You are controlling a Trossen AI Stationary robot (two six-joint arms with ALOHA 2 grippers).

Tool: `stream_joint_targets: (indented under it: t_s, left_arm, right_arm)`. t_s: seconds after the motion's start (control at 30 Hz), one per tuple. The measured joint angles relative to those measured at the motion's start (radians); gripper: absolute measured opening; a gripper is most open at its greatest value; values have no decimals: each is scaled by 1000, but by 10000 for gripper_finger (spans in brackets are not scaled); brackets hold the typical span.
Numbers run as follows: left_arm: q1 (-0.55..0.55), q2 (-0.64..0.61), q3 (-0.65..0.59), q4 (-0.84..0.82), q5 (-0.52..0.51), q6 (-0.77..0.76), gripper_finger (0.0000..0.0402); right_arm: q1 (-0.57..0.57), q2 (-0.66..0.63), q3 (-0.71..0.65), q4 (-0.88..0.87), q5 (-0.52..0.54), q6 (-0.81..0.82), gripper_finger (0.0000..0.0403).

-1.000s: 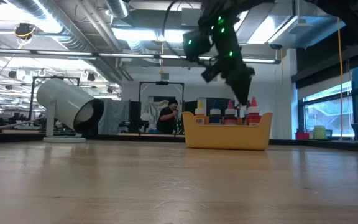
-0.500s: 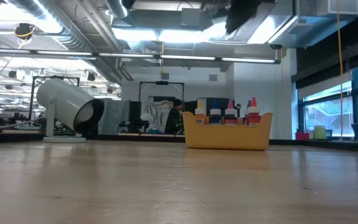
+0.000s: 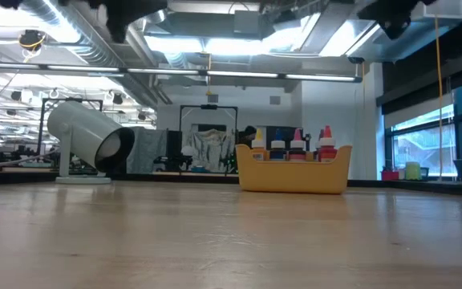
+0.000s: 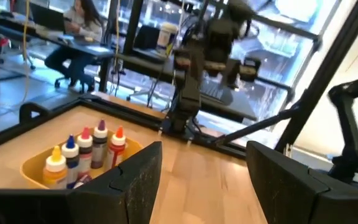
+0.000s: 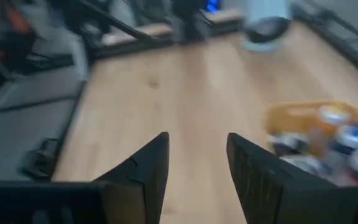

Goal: Pick & Place food coloring
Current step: Return to Home Position

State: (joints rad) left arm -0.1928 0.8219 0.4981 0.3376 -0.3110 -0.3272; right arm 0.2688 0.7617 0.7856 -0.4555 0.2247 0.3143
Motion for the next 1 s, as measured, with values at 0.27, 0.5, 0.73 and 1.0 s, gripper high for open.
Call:
stream_joint_targets:
  t_s: [0.27,0.5,0.73,1.0]
  left_arm:
    - [-1,-163,-168,61,20,5,226]
    - [22,-267,-353,190,37,-9,226]
    - [84,-319,-489,352,151,-42,226]
    - [188,-331,-490,338,240,-48,226]
  right_arm:
    - [78,-171,-332,519,-71,-140,163]
    - [78,-287,-491,691,-176,-166,163]
    - [78,-367,-642,873,-194,-170,163]
    - [78,-491,-746,928,-253,-190,163]
